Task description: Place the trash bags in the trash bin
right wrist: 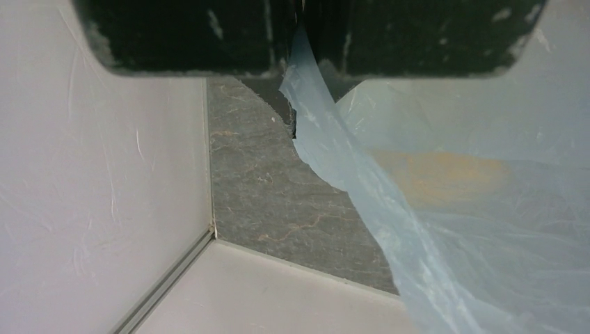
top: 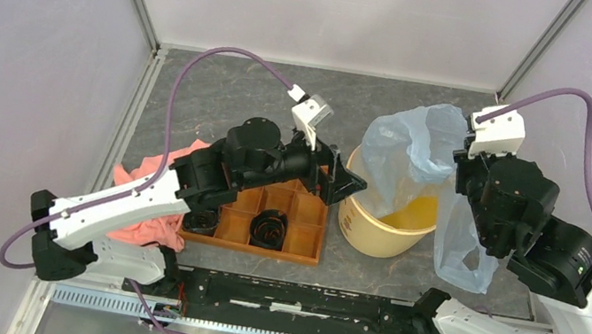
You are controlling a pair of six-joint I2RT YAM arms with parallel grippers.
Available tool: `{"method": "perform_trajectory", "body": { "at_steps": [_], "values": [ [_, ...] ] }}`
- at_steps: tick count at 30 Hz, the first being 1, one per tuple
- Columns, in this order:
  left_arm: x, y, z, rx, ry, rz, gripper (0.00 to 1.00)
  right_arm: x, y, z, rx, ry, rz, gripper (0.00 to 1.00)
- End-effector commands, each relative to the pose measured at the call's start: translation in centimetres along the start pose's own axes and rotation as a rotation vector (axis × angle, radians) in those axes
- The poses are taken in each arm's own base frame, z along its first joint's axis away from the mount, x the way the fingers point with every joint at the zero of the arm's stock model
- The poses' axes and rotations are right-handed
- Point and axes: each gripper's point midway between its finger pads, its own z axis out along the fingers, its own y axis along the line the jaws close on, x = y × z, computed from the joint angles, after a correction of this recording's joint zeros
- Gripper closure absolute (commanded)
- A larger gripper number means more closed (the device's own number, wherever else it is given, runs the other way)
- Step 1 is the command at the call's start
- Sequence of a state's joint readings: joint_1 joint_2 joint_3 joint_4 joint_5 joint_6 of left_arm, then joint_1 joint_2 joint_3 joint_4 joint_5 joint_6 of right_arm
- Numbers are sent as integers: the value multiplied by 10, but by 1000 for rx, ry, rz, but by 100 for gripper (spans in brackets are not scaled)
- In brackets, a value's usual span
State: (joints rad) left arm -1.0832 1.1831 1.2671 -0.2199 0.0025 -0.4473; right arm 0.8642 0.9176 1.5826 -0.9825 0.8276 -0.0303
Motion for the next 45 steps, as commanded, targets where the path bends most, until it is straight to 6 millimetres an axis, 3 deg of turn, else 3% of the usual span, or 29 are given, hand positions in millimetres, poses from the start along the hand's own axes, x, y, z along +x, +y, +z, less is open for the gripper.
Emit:
{"method": "perform_trajectory", "body": {
  "at_steps": [1,6,9,12,17,25,32,37,39,42,45],
  "values": [
    [-18,-7,36,32,-55,64,1,-15,3,-5,-48,-39,49,99],
    [14,-19,97,127,60,19,18,-20,4,-10,-78,-58,80,99],
    [37,-12,128,121,119,7,28,-19,11,-10,-109,-62,100,99],
    [41,-6,134,90,142,9,31,-9,23,-5,-134,-29,86,99],
    [39,0,101,66,124,39,17,17,36,2,-151,55,24,100],
    [40,12,13,10,98,48,2,45,59,9,-208,144,-24,100],
    [0,-1,-34,11,-17,-30,0,61,83,18,-265,213,-58,100],
    [-37,-36,-52,148,-128,-157,0,64,94,20,-296,230,-53,100],
    [-45,-38,-54,146,-157,-221,0,62,96,20,-304,222,-41,100],
    [-45,-39,-48,143,-156,-308,0,61,96,20,-305,218,-33,100],
    [-33,-38,-35,128,-101,-380,0,60,96,20,-302,212,-28,100]
  ]
}}
